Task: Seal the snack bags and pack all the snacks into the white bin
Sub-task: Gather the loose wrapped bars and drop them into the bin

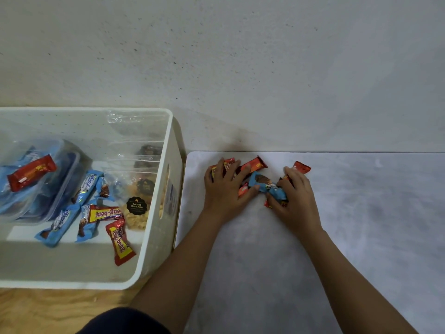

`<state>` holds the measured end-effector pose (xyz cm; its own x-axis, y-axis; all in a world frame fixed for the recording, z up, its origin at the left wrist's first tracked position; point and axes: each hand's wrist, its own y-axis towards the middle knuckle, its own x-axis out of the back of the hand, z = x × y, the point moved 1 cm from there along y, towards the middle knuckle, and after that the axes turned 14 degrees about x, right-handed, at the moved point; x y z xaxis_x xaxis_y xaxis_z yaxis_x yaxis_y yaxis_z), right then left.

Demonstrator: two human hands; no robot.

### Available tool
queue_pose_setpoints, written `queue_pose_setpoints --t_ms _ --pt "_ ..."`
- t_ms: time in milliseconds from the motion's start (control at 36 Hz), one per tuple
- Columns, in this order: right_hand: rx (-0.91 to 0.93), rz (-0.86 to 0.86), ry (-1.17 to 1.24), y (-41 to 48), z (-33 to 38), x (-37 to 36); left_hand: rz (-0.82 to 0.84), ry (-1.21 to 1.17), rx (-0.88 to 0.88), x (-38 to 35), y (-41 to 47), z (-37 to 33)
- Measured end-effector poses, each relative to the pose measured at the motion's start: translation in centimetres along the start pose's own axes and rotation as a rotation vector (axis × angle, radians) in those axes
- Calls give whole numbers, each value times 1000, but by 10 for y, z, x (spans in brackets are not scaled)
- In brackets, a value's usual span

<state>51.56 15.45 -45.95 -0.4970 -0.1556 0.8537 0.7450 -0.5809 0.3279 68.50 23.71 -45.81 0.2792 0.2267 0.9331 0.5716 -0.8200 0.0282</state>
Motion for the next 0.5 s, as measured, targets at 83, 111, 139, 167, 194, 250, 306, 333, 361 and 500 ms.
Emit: queue_pose_setpoints --t_ms 83,111,139,167,194,250,306,333,361,500 --pt "-39 -28 -20 -3 4 3 -62 -3 9 1 -6 4" --pt "-32 -34 -37 -4 5 3 -66 0 7 1 -8 5" --pt "-20 -39 -53 -4 6 4 -61 0 8 1 -9 6" --pt "-8 -40 -62 -5 7 5 -60 -2 11 2 -11 6" --pt "1 -42 -68 -6 7 5 -69 -3 10 2 -12 7" --pt "9 -45 -71 -7 8 5 -119 10 -8 1 -14 8" --pt "9 -44 -68 -9 8 4 -188 15 -25 -1 -14 10" --pt "0 -38 -66 -11 9 3 -218 7 -31 -2 -14 10" --pt "-17 -26 -57 -13 9 2 -244 -6 -36 -3 -15 10" --pt "-87 -18 72 -18 14 7 -333 -41 -32 -6 -14 13"
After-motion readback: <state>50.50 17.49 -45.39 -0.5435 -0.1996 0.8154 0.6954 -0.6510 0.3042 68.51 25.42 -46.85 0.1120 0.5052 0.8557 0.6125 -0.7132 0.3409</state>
